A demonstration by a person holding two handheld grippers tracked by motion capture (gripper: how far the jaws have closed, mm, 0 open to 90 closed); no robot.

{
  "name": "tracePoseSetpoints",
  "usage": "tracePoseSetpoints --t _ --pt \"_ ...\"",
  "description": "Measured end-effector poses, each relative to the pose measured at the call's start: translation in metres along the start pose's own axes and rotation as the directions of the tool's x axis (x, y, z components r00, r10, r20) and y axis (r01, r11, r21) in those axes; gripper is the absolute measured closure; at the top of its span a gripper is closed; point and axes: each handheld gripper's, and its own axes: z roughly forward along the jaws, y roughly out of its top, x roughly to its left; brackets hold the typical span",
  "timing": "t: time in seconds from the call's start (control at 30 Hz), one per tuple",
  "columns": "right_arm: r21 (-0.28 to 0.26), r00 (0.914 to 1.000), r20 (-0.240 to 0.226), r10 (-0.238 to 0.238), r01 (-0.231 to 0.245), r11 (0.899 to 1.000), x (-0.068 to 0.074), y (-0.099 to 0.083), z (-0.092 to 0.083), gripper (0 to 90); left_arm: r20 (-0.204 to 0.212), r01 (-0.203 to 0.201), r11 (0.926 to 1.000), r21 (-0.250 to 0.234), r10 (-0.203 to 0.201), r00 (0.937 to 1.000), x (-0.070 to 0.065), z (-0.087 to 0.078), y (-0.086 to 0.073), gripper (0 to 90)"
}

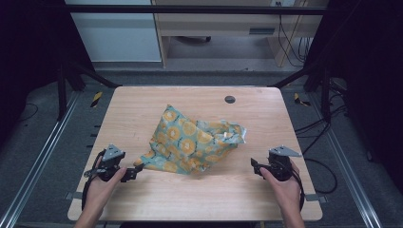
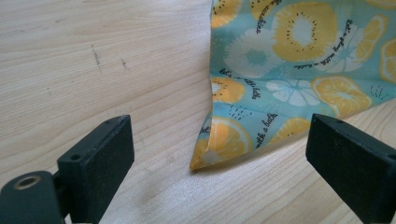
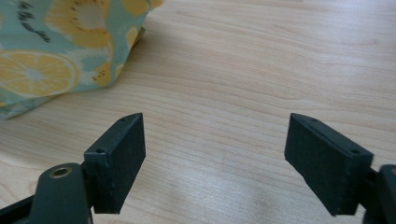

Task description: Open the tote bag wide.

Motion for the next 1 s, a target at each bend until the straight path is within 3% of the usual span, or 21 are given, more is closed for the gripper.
tracePoseSetpoints --t 0.1,0.23,0.33,0.37,0.4,0.5,0.53,0.57,0.63,0.67,0.7,0.73,0.8,0.9,1.0 --pt "-0.021 0.9999 0.000 -0.012 0.012 1.000 0.002 0.004 -0.005 23.2 -0.001 -0.002 1.0000 0.003 0.002 1.0000 0.000 0.000 0.000 7.5" --pt "-0.067 0.9986 -0.001 -0.053 0.053 0.996 0.009 0.024 -0.021 28.1 -0.001 0.003 1.0000 0.004 -0.003 1.0000 -0.001 -0.001 -0.001 7.5" --pt "-0.116 0.9938 -0.047 -0.101 0.095 0.989 0.020 0.050 -0.040 31.5 0.001 0.001 1.0000 0.010 -0.001 1.0000 -0.002 0.000 -0.001 7.4" --pt "-0.116 0.9938 -0.047 -0.101 0.095 0.989 0.020 0.050 -0.040 31.5 0.001 0.001 1.0000 0.010 -0.001 1.0000 -0.002 0.000 -0.001 7.4" --pt "-0.145 0.9890 -0.058 -0.136 0.127 0.981 0.026 0.065 -0.049 31.8 -0.007 -0.014 0.9999 0.009 0.014 0.9999 -0.002 -0.001 0.000 7.3" --pt "-0.173 0.9844 -0.073 -0.160 0.145 0.974 0.032 0.079 -0.057 32.5 -0.022 -0.038 0.9991 0.017 0.038 0.9990 -0.001 -0.002 0.001 7.0" --pt "-0.188 0.9769 -0.101 -0.188 0.167 0.968 0.038 0.093 -0.061 32.2 -0.029 -0.035 0.9993 0.015 0.035 0.9990 0.002 -0.003 0.001 7.0" --pt "-0.188 0.9769 -0.101 -0.188 0.167 0.968 0.038 0.093 -0.061 32.2 -0.029 -0.035 0.9993 0.015 0.035 0.9990 0.002 -0.003 0.001 6.9" --pt "-0.188 0.9690 -0.134 -0.207 0.180 0.966 0.043 0.105 -0.061 31.0 -0.028 -0.015 0.9999 0.008 0.015 0.9995 0.005 -0.003 0.000 6.9" --pt "-0.173 0.9586 -0.180 -0.221 0.190 0.966 0.049 0.114 -0.056 29.0 -0.032 -0.008 1.0000 0.005 0.008 0.9995 0.007 -0.004 -0.001 6.9" --pt "-0.173 0.9586 -0.180 -0.221 0.190 0.966 0.049 0.114 -0.056 29.0 -0.032 -0.008 1.0000 0.005 0.008 0.9995 0.007 -0.004 -0.001 6.9" --pt "-0.157 0.9429 -0.228 -0.243 0.211 0.965 0.055 0.120 -0.047 26.2 -0.032 -0.013 0.9999 0.006 0.014 0.9994 0.007 -0.005 -0.001 6.9" --pt "-0.135 0.9315 -0.256 -0.259 0.230 0.964 0.060 0.122 -0.035 23.3 -0.029 -0.013 0.9999 0.003 0.013 0.9995 0.005 -0.005 -0.001 6.9" --pt "-0.116 0.9290 -0.276 -0.247 0.223 0.968 0.062 0.120 -0.023 21.3 -0.029 -0.018 0.9998 0.001 0.018 0.9994 0.004 -0.005 0.000 6.9" --pt "-0.101 0.9175 -0.322 -0.233 0.212 0.972 0.065 0.116 -0.010 16.2 -0.026 -0.024 0.9997 0.003 0.024 0.9994 0.003 -0.004 0.000 6.9"
